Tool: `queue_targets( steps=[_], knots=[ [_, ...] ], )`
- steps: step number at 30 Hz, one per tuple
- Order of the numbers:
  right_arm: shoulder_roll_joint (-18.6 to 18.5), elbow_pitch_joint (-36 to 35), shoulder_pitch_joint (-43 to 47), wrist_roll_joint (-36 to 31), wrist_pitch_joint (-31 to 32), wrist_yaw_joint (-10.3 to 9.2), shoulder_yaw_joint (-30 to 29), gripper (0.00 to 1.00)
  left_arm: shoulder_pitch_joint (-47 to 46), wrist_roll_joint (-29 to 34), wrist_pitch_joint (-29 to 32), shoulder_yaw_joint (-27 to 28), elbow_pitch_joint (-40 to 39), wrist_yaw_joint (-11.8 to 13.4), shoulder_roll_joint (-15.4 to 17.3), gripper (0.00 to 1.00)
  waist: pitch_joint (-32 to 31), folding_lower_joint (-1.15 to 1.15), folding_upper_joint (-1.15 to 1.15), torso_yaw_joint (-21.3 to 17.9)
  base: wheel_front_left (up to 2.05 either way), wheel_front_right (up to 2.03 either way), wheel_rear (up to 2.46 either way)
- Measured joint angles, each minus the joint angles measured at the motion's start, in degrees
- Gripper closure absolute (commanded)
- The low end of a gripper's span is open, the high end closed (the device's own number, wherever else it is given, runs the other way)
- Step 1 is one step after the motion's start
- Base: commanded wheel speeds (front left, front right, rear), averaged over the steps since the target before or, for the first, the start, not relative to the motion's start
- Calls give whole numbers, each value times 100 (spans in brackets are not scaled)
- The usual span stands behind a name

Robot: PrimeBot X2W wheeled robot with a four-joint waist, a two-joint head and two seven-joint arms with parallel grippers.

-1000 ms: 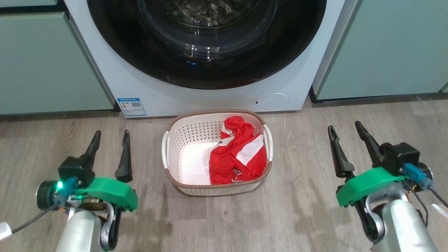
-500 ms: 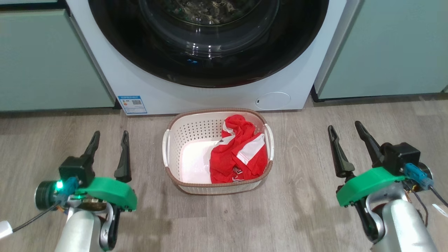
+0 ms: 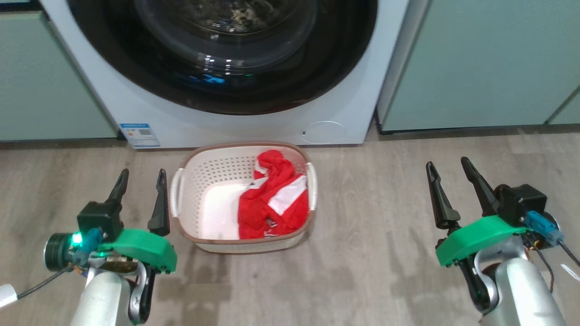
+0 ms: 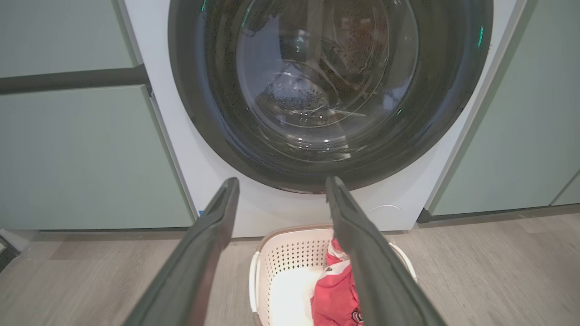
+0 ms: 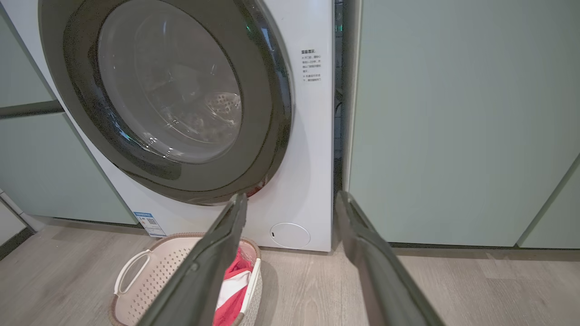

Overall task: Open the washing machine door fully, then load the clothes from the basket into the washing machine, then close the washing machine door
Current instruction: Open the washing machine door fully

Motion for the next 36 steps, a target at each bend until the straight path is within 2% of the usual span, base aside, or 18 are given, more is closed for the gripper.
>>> queue_targets(
  steps=[14, 36],
  knots=[
    [-27, 48, -2, 96, -20, 1, -30, 0, -19, -68, -52, -60, -134, -7, 5, 0, 42, 0, 0, -76, 89, 90, -179],
    [-25, 138, -9, 151, -97, 1, -36, 0, -75, -146, -67, -149, -126, -26, 70, 0, 78, 0, 0, -80, 3, 3, -5]
  ],
)
